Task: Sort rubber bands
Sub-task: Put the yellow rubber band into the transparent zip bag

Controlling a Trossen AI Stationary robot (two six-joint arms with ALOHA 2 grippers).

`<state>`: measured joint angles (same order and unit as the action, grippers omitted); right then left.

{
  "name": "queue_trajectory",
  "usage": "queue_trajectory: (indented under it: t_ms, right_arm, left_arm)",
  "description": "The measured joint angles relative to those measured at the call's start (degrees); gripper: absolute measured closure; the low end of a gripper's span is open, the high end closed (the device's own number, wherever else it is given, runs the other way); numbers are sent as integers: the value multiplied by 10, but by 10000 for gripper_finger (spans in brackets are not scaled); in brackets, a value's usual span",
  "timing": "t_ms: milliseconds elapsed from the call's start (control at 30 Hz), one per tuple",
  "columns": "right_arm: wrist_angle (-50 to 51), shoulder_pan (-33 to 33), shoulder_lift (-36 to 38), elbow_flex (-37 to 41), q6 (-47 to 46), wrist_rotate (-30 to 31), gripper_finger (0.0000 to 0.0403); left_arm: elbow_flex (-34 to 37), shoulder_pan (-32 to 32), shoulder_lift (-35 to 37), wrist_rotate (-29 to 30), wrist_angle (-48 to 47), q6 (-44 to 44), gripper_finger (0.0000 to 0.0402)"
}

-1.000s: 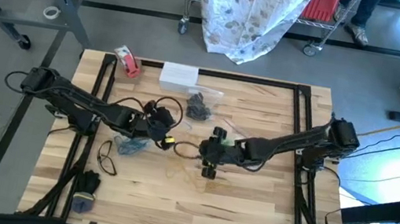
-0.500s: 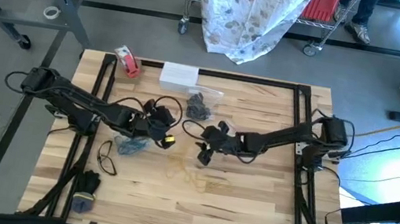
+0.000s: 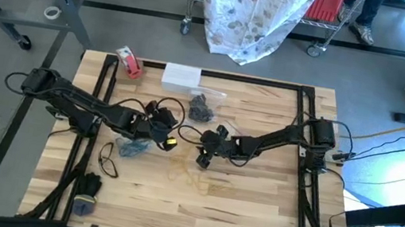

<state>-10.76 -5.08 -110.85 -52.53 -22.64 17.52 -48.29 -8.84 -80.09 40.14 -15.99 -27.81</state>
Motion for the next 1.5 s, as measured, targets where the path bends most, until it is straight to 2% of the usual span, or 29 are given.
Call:
queue_trajectory:
  t_ms: [233, 433, 667, 933, 1333, 1500]
  right_arm:
    - [-1, 0, -5, -1, 0, 2, 233]
    - [1, 3, -9, -1, -37, 38, 233]
    - [0, 3, -9, 0, -42, 43, 233]
    - [-55, 3, -31, 0, -43, 44, 233]
    - [51, 3, 0, -1, 11, 0, 233]
    - [56, 2, 18, 2, 27, -6, 233]
  left_arm:
    - [0, 0, 0, 0, 1, -2, 401]
    - [0, 0, 0, 0, 1, -7, 401]
    - [0, 0, 0, 0, 1, -9, 401]
    - [0, 0, 0, 0, 1, -9, 401]
    - [0, -3, 0, -1, -1, -8, 401]
    - [0, -3, 0, -1, -1, -9, 401]
